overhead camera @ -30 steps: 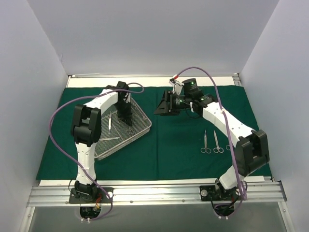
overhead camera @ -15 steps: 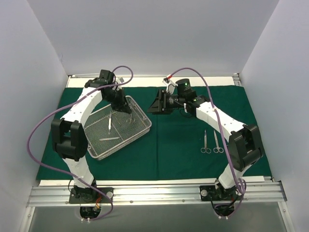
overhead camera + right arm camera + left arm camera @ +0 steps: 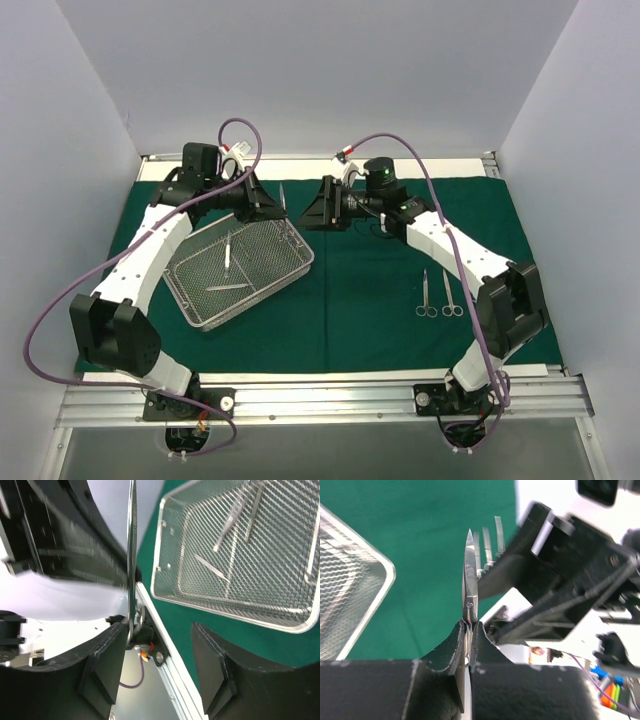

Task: Open and lay out the surgical kit
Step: Place the medical item in the surgical kit.

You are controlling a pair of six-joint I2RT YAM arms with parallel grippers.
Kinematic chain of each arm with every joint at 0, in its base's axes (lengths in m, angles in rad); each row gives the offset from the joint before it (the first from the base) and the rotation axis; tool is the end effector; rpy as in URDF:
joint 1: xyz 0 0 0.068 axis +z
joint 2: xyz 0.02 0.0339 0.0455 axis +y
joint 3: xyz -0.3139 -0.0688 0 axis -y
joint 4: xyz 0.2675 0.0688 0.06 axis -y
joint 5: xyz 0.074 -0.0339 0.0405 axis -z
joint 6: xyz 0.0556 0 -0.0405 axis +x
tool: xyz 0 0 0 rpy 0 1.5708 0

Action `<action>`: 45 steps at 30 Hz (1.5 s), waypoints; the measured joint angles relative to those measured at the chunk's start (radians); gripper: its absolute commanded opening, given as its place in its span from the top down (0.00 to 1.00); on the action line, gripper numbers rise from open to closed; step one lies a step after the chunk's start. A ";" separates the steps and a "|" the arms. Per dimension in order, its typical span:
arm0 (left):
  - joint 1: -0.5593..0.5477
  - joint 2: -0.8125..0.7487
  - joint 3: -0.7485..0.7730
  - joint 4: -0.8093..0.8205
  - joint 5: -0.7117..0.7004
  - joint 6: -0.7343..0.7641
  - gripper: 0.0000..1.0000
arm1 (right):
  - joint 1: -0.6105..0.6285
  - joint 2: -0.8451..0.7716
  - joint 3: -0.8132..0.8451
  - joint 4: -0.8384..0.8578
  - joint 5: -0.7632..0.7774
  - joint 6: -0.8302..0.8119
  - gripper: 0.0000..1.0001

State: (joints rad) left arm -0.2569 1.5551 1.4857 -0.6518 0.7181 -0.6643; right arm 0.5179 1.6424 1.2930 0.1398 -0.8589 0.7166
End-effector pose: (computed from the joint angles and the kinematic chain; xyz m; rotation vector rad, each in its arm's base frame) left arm 0.3516 -0.1302 0.3922 -0.0858 2.4128 -1.2788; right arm 0.3460 0.2456 0.3684 -0.5113 1.9557 1.5960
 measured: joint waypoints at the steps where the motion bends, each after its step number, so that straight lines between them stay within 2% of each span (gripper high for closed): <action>1: -0.003 -0.016 -0.013 0.021 0.016 -0.012 0.98 | 0.000 0.000 0.007 0.006 -0.003 0.008 0.46; 12: -0.012 -0.122 -0.168 0.246 0.171 -0.166 0.98 | -0.001 0.000 0.115 0.161 -0.052 0.142 0.45; 24: -0.013 -0.233 -0.256 0.478 0.261 -0.303 0.98 | -0.007 0.000 0.119 0.204 -0.092 0.192 0.44; 30: -0.022 -0.240 -0.295 0.594 0.293 -0.370 0.98 | -0.007 0.000 0.119 0.294 -0.128 0.257 0.45; 45: -0.023 -0.240 -0.317 0.727 0.335 -0.456 0.98 | -0.006 0.000 0.063 0.459 -0.181 0.385 0.47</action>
State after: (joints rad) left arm -0.2798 1.3155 1.1683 0.0753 1.0527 -1.1202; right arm 0.5114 1.6424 1.3556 0.5987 -1.0397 1.1015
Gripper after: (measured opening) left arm 0.062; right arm 0.529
